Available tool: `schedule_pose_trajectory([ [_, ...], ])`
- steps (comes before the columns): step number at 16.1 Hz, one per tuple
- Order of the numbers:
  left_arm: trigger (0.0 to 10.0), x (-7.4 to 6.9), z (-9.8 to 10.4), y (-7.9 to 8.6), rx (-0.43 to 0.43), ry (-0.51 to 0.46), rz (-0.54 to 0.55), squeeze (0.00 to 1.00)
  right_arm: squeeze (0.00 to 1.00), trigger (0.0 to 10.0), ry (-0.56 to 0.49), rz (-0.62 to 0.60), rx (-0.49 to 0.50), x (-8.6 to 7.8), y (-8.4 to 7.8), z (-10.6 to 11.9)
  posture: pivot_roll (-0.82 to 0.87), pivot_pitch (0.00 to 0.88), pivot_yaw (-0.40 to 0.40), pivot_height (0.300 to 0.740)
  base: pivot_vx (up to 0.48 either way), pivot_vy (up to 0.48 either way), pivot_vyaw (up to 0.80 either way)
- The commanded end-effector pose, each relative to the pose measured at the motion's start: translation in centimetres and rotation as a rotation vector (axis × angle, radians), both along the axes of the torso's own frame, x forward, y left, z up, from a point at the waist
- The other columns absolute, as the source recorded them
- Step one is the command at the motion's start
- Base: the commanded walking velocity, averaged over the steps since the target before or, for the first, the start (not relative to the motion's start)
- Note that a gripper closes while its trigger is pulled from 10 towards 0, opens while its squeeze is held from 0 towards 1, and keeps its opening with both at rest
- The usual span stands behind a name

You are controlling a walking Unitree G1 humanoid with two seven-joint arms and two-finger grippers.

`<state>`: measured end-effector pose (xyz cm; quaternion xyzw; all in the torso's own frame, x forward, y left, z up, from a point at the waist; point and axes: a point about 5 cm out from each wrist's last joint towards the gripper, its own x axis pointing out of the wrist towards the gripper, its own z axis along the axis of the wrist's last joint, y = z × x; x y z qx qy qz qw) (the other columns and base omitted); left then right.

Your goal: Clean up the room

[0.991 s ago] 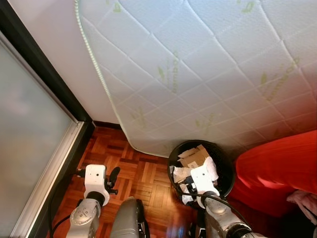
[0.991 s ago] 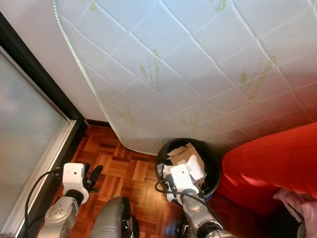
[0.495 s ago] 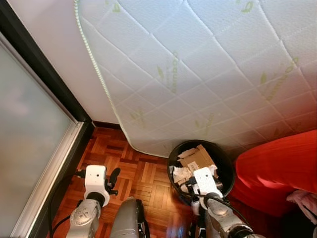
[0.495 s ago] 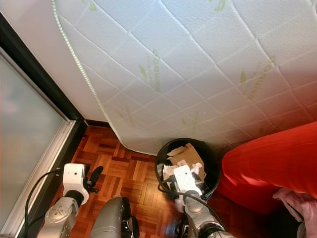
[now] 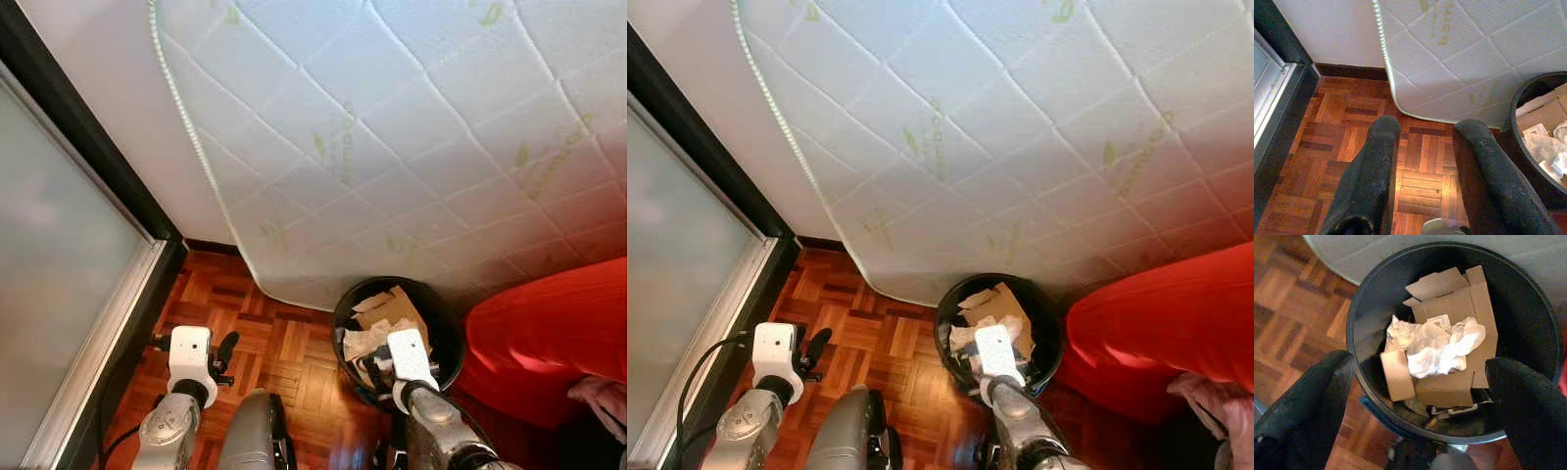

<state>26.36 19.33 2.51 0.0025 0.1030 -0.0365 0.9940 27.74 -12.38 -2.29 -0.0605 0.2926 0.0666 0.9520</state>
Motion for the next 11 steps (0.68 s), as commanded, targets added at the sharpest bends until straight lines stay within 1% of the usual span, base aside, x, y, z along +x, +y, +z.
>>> schedule_pose_trajectory([
  [1, 10.0, -0.5, -0.7, 0.1, 0.008, 0.035, 0.002, 0.00, 0.00, 10.0, -0.014, -0.009, 0.049, 0.1, 0.6, 0.2, 0.11, 0.186, 0.077, 0.632, 0.000, 0.000, 0.00],
  [2, 10.0, -0.5, -0.8, 0.1, 0.008, 0.038, 0.003, 0.00, 0.00, 10.0, -0.030, -0.007, 0.085, 0.3, 0.7, 0.5, 0.11, 0.174, 0.074, 0.632, 0.000, 0.000, 0.00],
  [3, 10.0, -0.5, -1.2, 0.3, 0.009, 0.054, 0.016, 0.00, 0.00, 10.0, -0.077, -0.015, 0.172, 0.5, 0.8, 0.9, 0.10, 0.160, 0.069, 0.632, 0.000, 0.000, 0.00],
  [5, 10.0, -0.6, -1.7, 0.4, 0.011, 0.074, 0.026, 0.00, 0.00, 10.0, -0.085, -0.040, 0.182, 0.1, 0.1, 0.6, 0.09, 0.145, 0.063, 0.646, 0.000, 0.000, 0.00],
  [8, 10.0, -0.4, -1.8, 0.2, 0.009, 0.081, 0.027, 0.00, 0.00, 10.0, -0.075, -0.090, 0.182, -1.2, -1.6, -0.3, 0.07, 0.143, 0.061, 0.686, 0.000, 0.000, 0.00],
  [9, 10.0, -0.2, -1.8, 0.1, 0.006, 0.081, 0.027, 0.00, 0.00, 10.0, -0.064, -0.121, 0.194, -2.3, -2.8, -1.1, 0.07, 0.141, 0.061, 0.700, 0.000, 0.000, 0.00],
  [10, 10.0, -0.1, -1.8, 0.1, 0.005, 0.081, 0.028, 0.00, 0.00, 10.0, -0.058, -0.136, 0.198, -2.8, -3.4, -1.4, 0.07, 0.141, 0.062, 0.704, 0.000, 0.000, 0.00],
  [11, 10.0, 0.0, -1.8, 0.1, 0.005, 0.080, 0.028, 0.00, 0.00, 10.0, -0.047, -0.151, 0.199, -3.6, -4.5, -1.8, 0.07, 0.139, 0.063, 0.704, 0.000, 0.000, 0.00],
])
